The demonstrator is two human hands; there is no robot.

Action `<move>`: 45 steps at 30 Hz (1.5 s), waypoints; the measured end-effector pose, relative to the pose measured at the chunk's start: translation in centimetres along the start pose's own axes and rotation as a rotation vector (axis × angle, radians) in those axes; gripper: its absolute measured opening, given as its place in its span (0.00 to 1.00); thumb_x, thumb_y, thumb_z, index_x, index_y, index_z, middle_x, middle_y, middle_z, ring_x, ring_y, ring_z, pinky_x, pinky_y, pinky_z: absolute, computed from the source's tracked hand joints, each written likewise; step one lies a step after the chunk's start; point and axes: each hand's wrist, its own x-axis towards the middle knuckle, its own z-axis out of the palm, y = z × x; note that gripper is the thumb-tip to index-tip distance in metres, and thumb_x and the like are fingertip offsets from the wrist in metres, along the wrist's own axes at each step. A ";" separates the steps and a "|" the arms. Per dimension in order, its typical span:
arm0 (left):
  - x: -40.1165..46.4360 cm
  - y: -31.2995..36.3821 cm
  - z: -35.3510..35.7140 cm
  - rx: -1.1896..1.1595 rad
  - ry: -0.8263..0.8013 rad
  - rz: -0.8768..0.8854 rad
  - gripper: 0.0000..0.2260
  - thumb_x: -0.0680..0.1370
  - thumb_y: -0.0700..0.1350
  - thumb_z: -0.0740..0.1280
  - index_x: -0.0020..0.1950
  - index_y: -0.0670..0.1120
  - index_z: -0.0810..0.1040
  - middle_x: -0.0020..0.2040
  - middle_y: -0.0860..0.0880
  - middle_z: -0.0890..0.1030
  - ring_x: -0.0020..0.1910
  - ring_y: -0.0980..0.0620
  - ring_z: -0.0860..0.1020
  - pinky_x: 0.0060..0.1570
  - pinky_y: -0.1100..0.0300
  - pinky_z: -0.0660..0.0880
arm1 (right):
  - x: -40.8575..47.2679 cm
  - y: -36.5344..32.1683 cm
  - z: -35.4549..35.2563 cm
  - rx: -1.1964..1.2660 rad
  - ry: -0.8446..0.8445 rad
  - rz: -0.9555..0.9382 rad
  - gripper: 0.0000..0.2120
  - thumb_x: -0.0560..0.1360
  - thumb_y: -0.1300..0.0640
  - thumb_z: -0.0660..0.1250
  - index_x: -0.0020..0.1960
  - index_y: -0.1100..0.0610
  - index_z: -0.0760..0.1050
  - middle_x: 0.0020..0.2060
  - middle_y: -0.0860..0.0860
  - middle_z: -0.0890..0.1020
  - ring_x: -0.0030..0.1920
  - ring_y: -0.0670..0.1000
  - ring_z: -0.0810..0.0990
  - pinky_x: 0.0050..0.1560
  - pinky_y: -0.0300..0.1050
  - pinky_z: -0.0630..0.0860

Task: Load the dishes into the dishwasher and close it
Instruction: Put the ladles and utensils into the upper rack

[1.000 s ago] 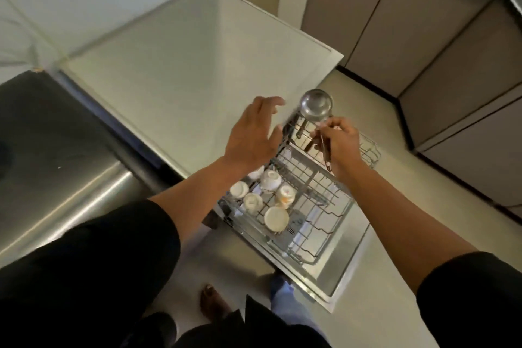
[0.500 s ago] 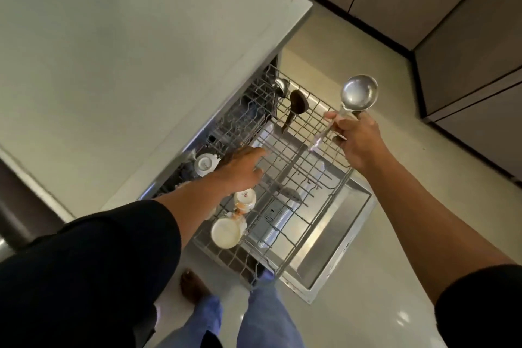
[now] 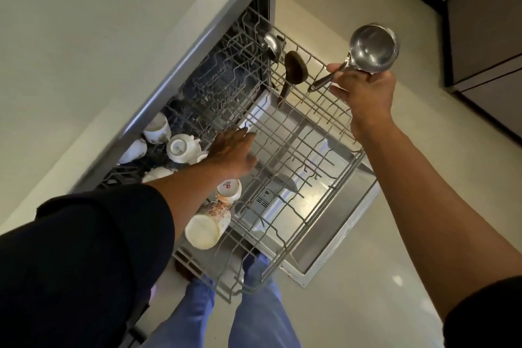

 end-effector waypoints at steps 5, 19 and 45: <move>0.8 2.5 -1.0 0.072 0.330 -0.021 0.23 0.80 0.58 0.63 0.71 0.48 0.68 0.69 0.43 0.73 0.67 0.42 0.71 0.66 0.45 0.68 | -0.1 1.0 0.6 -0.072 -0.003 0.000 0.17 0.76 0.70 0.70 0.65 0.68 0.75 0.49 0.53 0.88 0.54 0.49 0.87 0.53 0.51 0.85; 3.9 2.4 -2.3 0.212 0.041 -0.098 0.26 0.84 0.55 0.58 0.82 0.54 0.58 0.84 0.46 0.54 0.83 0.40 0.49 0.76 0.32 0.55 | -0.4 1.9 0.8 -0.052 0.037 0.024 0.19 0.72 0.71 0.72 0.59 0.56 0.76 0.55 0.63 0.84 0.55 0.58 0.86 0.53 0.59 0.85; 4.0 1.2 -2.4 0.254 -0.057 -0.070 0.28 0.85 0.62 0.49 0.84 0.58 0.49 0.85 0.49 0.46 0.83 0.39 0.40 0.79 0.36 0.52 | 0.0 3.4 0.3 -0.488 0.038 -0.055 0.22 0.81 0.58 0.69 0.72 0.47 0.71 0.60 0.48 0.81 0.54 0.41 0.82 0.41 0.30 0.78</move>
